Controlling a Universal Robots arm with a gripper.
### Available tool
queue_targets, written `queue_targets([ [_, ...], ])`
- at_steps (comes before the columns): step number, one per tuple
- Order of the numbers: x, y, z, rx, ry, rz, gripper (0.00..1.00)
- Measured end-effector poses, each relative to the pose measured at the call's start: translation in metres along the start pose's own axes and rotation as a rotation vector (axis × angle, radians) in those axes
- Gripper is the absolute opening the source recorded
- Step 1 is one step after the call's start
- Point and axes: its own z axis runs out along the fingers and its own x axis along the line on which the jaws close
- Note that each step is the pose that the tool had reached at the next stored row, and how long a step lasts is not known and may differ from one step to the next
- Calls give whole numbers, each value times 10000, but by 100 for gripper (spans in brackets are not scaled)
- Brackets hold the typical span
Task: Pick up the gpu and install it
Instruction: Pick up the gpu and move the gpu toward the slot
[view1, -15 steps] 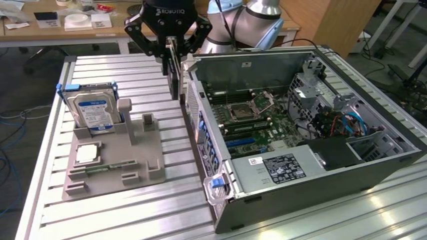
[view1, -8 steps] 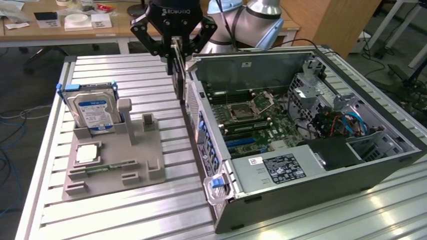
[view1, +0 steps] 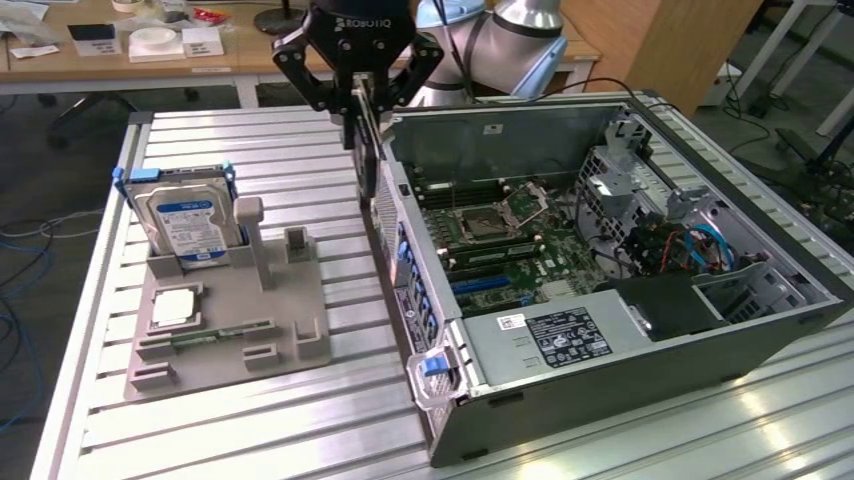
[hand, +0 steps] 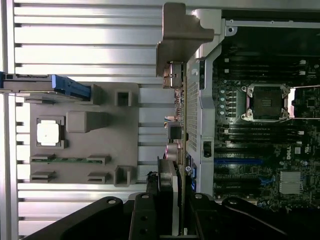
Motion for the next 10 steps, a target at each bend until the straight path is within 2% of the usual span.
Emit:
queue_targets([
  [10, -102, 1, 3, 0, 0, 1, 28],
])
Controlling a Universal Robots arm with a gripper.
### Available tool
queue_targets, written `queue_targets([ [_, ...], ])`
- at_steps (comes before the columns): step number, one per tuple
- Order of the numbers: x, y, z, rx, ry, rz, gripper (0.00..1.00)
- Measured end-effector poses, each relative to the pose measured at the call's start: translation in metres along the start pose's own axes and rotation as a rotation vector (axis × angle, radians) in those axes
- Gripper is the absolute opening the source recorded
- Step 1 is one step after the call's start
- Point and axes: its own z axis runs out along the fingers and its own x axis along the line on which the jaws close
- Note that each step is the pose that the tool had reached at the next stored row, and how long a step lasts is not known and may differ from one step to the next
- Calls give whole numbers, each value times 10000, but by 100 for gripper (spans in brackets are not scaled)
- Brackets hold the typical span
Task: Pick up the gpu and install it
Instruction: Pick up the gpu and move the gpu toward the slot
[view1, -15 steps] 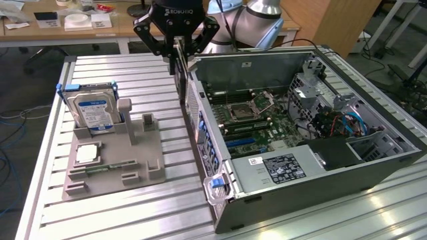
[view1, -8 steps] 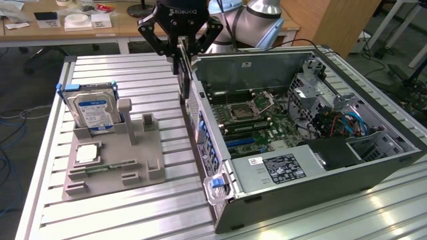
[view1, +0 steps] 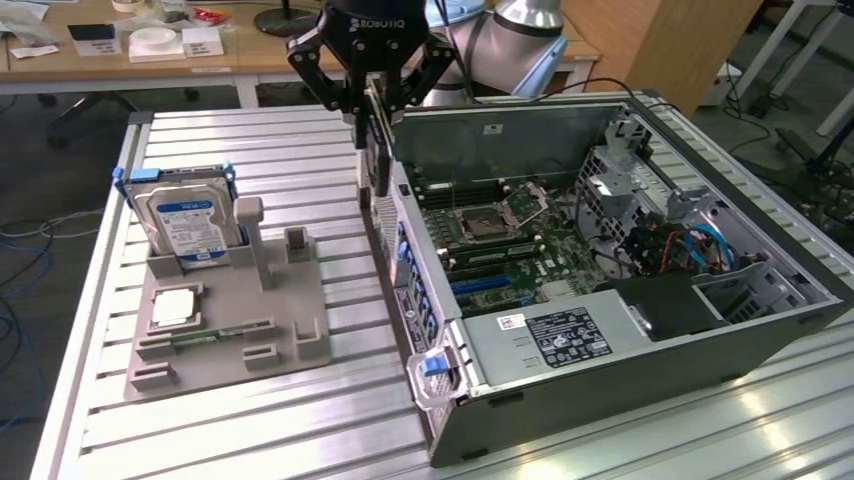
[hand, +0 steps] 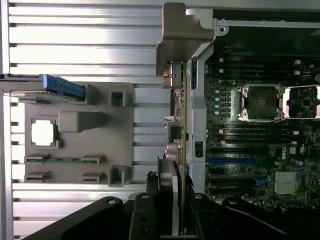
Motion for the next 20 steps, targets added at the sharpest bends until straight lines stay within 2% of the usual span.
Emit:
queue_targets([
  [20, -117, 1, 2, 1, 0, -1, 28],
])
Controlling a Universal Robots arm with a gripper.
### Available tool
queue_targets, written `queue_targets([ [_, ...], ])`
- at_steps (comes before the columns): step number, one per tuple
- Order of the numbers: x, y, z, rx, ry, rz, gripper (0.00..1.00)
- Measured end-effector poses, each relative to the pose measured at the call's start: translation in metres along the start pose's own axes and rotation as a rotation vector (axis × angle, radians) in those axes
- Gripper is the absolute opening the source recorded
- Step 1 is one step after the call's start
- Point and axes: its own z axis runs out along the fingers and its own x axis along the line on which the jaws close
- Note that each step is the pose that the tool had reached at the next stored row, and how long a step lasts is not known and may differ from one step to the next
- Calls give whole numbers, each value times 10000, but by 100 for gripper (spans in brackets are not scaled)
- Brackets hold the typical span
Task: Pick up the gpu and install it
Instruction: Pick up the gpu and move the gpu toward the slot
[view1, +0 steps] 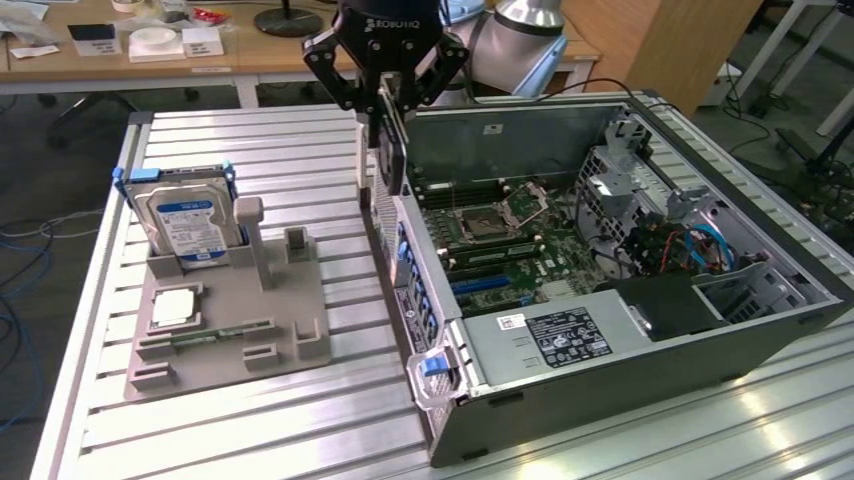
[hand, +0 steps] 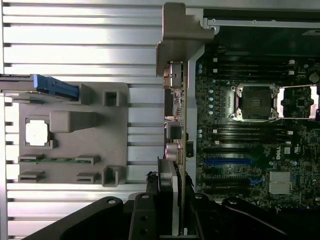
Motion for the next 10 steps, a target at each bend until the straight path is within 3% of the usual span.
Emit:
queue_targets([
  [10, -100, 1, 2, 0, 0, 0, 28],
])
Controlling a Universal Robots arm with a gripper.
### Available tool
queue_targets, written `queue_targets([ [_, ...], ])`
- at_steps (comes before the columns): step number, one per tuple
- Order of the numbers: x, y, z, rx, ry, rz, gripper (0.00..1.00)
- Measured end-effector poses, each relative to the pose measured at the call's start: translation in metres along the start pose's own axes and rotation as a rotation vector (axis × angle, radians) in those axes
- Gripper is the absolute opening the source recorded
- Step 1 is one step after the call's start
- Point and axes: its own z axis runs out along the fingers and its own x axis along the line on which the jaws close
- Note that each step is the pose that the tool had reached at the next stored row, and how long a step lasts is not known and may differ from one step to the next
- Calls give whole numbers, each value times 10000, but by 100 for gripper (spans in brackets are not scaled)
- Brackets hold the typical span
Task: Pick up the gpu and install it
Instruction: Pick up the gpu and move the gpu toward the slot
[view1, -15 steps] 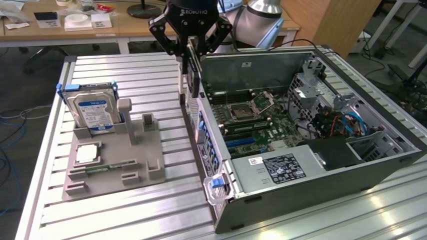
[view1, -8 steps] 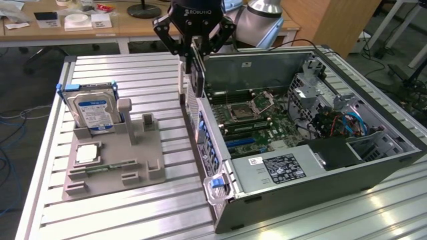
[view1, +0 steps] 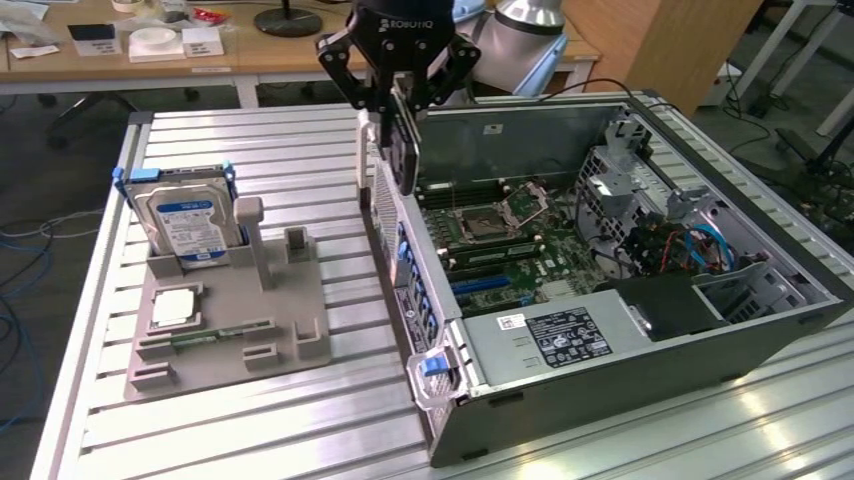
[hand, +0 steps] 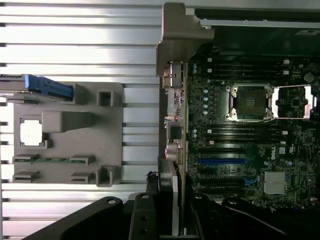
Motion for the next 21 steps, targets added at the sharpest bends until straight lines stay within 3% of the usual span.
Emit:
queue_targets([
  [21, -205, 2, 5, 0, 0, 0, 28],
])
